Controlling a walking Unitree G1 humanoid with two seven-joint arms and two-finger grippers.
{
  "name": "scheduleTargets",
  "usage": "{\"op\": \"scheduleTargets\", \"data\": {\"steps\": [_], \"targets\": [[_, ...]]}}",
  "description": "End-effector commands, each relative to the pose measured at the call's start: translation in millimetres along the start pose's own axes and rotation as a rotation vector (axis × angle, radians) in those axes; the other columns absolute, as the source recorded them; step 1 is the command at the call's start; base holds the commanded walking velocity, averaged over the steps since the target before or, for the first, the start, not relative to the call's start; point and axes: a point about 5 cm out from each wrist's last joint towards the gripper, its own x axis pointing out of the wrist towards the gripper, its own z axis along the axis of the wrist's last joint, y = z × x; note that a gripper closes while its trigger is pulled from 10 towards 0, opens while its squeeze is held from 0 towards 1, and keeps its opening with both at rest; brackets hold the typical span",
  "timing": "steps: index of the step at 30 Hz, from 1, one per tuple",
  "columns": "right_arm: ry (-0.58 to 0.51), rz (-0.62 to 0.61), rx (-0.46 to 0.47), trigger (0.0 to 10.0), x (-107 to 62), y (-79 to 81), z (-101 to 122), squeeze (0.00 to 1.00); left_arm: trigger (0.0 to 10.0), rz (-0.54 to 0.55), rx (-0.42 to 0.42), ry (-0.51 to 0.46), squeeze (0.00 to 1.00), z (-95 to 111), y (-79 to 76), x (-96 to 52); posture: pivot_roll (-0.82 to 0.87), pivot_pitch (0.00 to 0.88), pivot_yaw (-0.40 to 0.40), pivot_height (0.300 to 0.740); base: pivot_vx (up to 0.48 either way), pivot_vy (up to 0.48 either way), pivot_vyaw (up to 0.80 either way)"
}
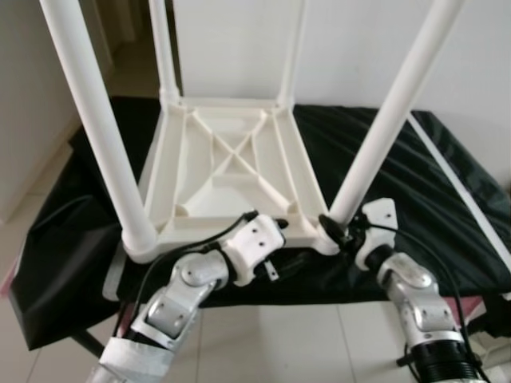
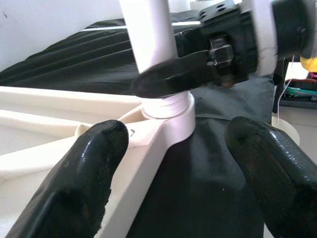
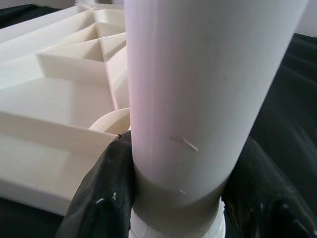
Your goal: Building children table
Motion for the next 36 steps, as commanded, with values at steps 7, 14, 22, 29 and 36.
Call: {"op": "scheduleTargets", "data": {"steps": [7,14,22,29,36], "targets": [[0.121,-0.246,0.121,10.0,-5.8,10.8,-18.9,0.0,10.0,-0.015,-0.013,0.007,0.0,-2.0,0.0,0.9,-0.02,0.026,-0.062,0.74,0.0,0.0,0.0],[0.122,-0.44,0.19,10.0,-3.8,29.0,-14.7,0.0,10.0,-0.011,-0.02,0.002,0.0,-1.8,-0.7,2.5,-0.02,0.025,-0.074,0.74,0.0,0.0,0.0],[0.109,-0.451,0.23,10.0,-5.7,39.5,-8.5,0.0,10.0,-0.016,-0.03,-0.004,0.0,-1.2,-4.6,3.0,-0.02,0.029,-0.068,0.74,0.0,0.0,0.0],[0.08,-0.415,0.217,10.0,-2.8,44.9,-2.5,1.0,10.0,-0.013,-0.029,-0.006,0.0,-0.4,-2.2,3.7,-0.02,0.026,-0.066,0.74,0.0,0.0,0.0],[0.044,-0.393,0.203,10.0,-2.0,42.1,3.6,1.0,10.0,-0.014,-0.028,-0.005,0.0,-0.7,-2.9,3.6,-0.02,0.026,-0.066,0.74,0.0,0.0,0.0]]}}
